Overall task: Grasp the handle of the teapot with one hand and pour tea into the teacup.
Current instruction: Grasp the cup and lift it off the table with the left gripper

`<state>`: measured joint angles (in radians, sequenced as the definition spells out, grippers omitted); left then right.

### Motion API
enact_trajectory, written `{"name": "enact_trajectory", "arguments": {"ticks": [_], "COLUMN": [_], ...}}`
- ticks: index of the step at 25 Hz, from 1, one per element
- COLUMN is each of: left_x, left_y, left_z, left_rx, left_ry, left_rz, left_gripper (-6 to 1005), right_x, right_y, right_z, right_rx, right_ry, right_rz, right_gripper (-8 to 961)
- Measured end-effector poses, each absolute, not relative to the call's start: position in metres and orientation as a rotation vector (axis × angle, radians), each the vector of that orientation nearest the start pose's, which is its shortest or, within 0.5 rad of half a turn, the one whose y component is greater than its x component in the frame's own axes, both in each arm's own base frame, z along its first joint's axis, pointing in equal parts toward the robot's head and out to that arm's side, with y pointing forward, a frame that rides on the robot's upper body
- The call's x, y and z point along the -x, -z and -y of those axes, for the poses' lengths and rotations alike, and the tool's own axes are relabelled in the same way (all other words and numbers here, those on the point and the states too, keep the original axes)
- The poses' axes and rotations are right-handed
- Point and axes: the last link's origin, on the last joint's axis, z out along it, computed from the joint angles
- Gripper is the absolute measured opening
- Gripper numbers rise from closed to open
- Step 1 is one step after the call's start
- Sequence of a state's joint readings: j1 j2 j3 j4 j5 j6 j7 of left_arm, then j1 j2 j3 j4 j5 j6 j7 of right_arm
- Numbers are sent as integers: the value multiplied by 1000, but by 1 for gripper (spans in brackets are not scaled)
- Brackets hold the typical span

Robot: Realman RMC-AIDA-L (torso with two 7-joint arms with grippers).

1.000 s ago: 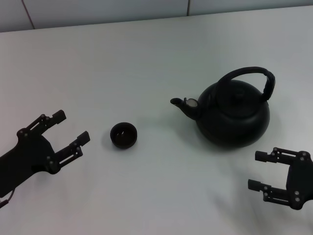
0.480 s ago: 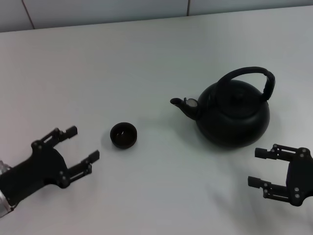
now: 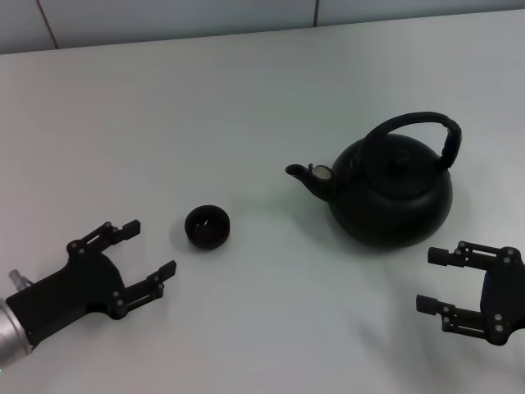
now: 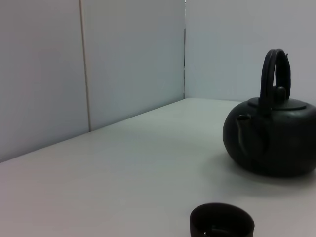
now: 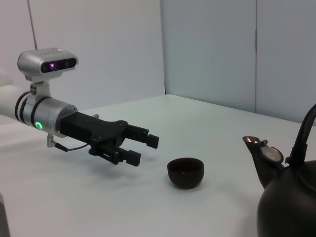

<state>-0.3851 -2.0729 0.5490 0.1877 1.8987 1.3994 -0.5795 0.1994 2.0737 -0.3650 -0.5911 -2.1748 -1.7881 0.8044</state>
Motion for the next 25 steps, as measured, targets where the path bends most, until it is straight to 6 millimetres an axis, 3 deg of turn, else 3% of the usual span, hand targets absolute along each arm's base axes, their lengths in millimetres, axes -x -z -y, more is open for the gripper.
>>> {"name": "enact_trajectory", "arguments": {"ticks": [10,25], "left_x": [309,294], "left_y": [81,95], "left_z": [-276,-295], "left_rx": [2554,2592], "left_ry": [638,586], "left_rz": [347,336], "left_gripper": [809,809], "right_x": [-357,-357], "right_y": [-17,-22], "right_z": [-196,-196], "right_rx": [2588,2576], "right_ry": [-661,-660], "right_rz": [-398,-388], "right_gripper": [667,667]}}
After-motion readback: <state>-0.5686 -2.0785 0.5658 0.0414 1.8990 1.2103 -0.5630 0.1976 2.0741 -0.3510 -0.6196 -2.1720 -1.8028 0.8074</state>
